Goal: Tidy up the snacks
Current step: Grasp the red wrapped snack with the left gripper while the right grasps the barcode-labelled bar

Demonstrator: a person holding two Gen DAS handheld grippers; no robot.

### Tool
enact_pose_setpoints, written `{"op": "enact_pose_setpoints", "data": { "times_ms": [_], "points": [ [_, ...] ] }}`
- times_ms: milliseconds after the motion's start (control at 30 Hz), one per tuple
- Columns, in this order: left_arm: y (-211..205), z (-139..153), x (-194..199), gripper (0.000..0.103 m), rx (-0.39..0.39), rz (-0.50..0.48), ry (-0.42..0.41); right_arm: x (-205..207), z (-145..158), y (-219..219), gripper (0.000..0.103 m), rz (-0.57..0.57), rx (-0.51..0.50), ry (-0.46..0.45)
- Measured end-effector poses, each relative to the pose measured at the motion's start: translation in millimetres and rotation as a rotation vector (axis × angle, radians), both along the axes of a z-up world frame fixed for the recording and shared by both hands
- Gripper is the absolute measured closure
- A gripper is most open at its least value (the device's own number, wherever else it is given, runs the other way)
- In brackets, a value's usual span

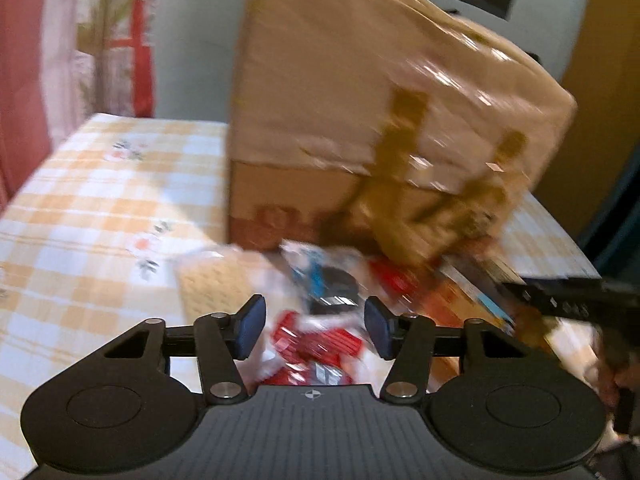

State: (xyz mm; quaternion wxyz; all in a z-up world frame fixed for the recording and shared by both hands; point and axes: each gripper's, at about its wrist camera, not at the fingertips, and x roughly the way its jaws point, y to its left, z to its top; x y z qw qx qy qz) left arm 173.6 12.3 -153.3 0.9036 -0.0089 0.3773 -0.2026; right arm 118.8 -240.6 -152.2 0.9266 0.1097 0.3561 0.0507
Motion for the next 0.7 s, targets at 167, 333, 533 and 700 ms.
{"op": "enact_pose_setpoints", "data": {
  "times_ms": [167,333,533,700],
  "points": [
    [-14,-12,-6,0.05,0.06,-0.059,0.003,-4,-1,-3,0.063,-0.008,0.021,-0.007],
    [-10,-25,10,0.039,0.095,-0.019,0.062,-5,-1,-1,0.063,-0.011,0.019,-0.013],
    [2,-30,10,0.03,0.07,-0.023,0.072,-5,-2,-2,0.063,-0.014,0.028,-0.016],
    [-7,-34,5,0.021,0.123,-0.066,0.034,-6,-2,-2,0.063,-0.014,0.027,-0.016]
  ]
}}
